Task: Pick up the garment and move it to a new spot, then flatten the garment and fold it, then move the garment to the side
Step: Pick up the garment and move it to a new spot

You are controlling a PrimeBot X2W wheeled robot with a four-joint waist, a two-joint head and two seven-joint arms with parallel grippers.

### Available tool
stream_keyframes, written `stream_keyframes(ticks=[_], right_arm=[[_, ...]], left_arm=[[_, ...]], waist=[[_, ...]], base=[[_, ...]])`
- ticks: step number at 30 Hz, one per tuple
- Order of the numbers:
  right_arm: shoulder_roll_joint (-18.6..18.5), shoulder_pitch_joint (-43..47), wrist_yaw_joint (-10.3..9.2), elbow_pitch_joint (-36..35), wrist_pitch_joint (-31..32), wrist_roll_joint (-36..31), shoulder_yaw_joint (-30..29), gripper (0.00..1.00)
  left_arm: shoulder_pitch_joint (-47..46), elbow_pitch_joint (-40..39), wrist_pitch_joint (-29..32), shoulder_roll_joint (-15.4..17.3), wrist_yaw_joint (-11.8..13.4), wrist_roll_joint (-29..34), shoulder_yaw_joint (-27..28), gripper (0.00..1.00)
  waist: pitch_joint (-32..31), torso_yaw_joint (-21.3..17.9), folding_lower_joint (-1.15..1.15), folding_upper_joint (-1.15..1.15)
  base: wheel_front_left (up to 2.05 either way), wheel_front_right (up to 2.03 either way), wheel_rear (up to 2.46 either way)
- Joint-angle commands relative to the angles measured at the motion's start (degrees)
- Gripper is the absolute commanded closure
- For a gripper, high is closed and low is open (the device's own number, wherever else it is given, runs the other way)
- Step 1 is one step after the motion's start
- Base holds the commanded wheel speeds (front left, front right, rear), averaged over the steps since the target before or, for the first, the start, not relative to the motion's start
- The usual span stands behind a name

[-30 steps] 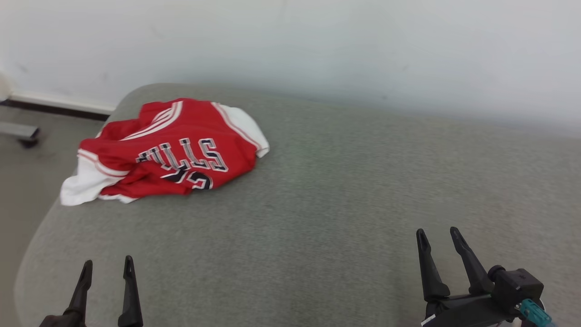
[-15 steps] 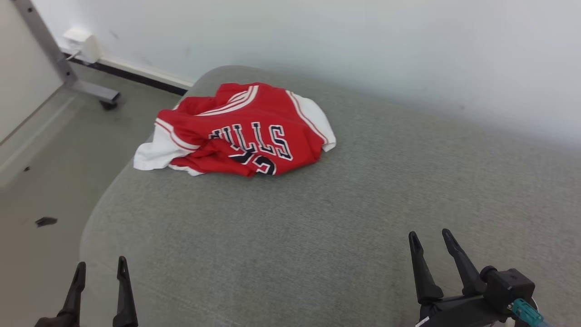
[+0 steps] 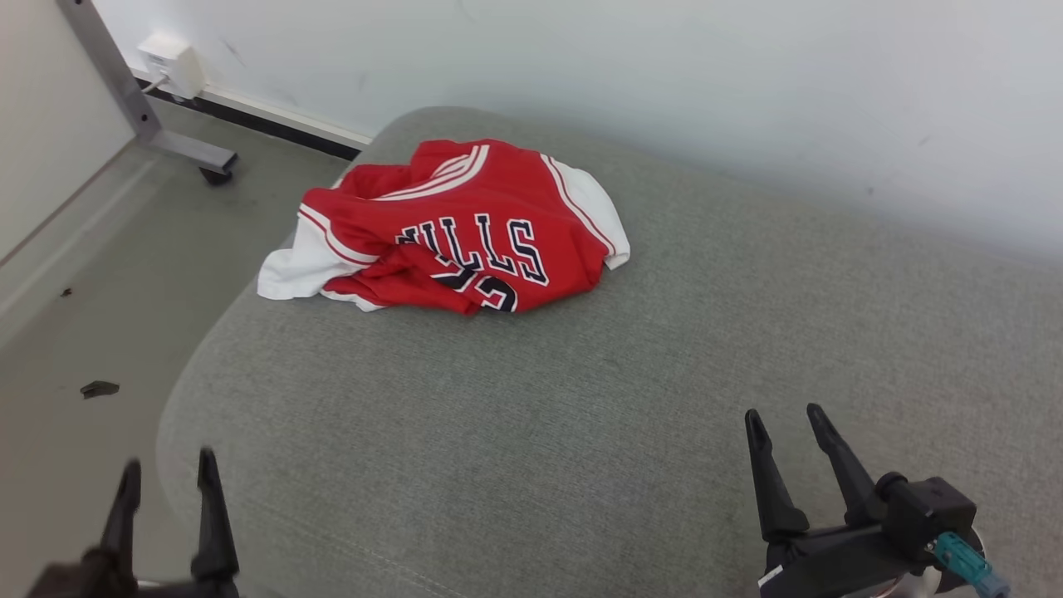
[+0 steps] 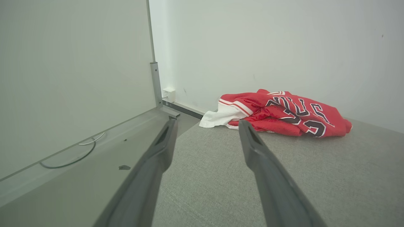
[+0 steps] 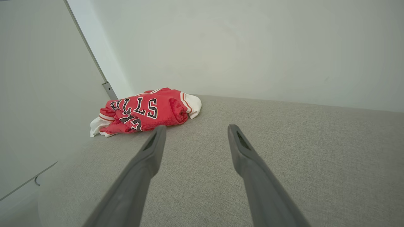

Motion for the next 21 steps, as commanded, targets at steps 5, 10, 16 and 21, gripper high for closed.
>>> stream_keyframes(ticks=[5,10,16,21], right_arm=[[-0.46,-1.97,-0.12,-1.57,0.97,-2.13,-1.29,0.0],[-1.66,-4.48,-0.12,-3.81,2.22,-3.53,-3.0,0.0],[-2.71,-7.23,-0.12,-6.4,1.83,-4.2,-7.09,0.0],[-2.3,-8.33,-0.12,-7.36,0.89,-4.44,-9.38,0.0]], left_arm=[[-8.86,0.55,-0.07,1.43,-2.03,-2.0,0.99,0.0],[-21.28,3.05,-0.06,4.67,-3.92,-3.84,1.59,0.0],[-36.18,7.89,2.64,9.34,-5.55,-6.51,0.73,0.0],[-45.36,12.96,5.76,13.63,-6.04,-7.85,0.67,0.0]], waist=[[4.91,-4.37,0.0,0.0],[11.42,-9.99,0.0,0.0],[19.39,-16.76,0.0,0.0],[23.58,-21.24,0.0,0.0]], base=[[0.0,0.0,0.0],[0.0,0.0,0.0],[0.0,0.0,0.0],[0.0,0.0,0.0]])
